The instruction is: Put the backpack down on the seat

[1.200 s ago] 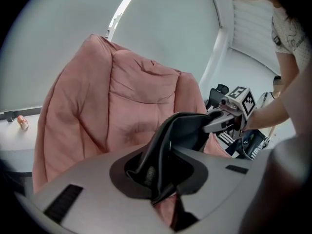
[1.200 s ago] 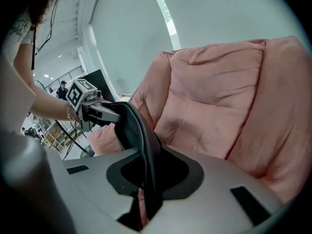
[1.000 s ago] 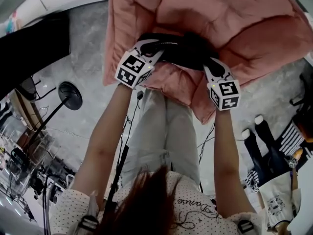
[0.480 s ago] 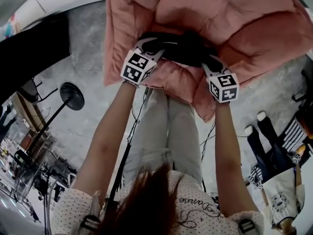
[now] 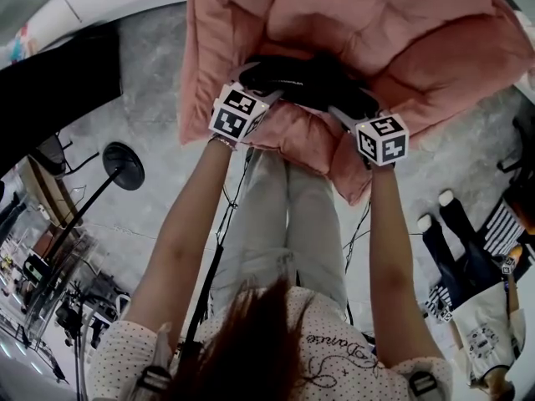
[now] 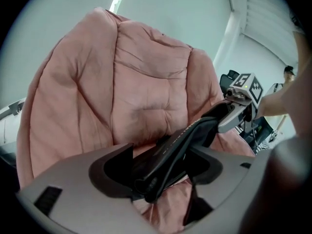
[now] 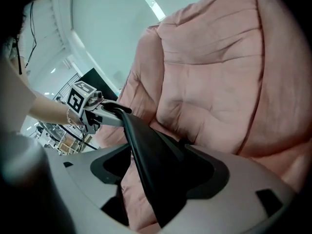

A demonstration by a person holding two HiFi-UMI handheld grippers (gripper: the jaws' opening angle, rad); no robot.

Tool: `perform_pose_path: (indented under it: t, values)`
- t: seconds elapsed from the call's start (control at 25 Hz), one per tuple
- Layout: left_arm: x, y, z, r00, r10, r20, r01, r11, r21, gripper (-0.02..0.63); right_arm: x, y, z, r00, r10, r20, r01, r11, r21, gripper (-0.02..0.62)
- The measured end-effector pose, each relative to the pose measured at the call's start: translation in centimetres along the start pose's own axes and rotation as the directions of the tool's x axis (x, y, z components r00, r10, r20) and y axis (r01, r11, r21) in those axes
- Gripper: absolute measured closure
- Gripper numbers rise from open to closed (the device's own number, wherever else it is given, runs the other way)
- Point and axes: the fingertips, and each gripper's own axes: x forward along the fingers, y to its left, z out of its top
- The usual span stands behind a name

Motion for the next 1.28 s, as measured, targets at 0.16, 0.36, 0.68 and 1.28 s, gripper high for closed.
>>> perform_pose_path:
  t: [0.16, 0.36, 0.68, 1.28]
  values:
    - [-1.7, -0.5, 0.5, 1.000, -0.001, 0.028, 0.002, 1.000, -0.004, 0.298, -0.3, 1.7, 0.9, 1.000, 0.004, 0.010, -0.004, 0.999, -0.032, 0.241]
    - [-2.7, -0.6, 0.8, 0.999, 0.003, 0.041, -0.004, 1.000, 0.023, 0.298, -0.8, 2.7, 1.8, 0.999, 0.006, 0.043, -0.005, 1.000, -0.009, 0.213]
    - [-5.3, -2.5, 4.1, 0.995, 0.014, 0.099, -0.017, 1.000, 0.026, 0.298, -5.4, 3.6, 4.2, 0.991, -0.005, 0.134, 0.007, 1.000, -0.009, 0.247]
    - [-12.4, -5.9, 12.6, 0.953, -0.005, 0.302, -0.004, 1.000, 0.030, 0.464, -14.3, 6.9, 11.2, 0.934, -0.074, 0.349, 0.105, 0.992, -0.071, 0.535]
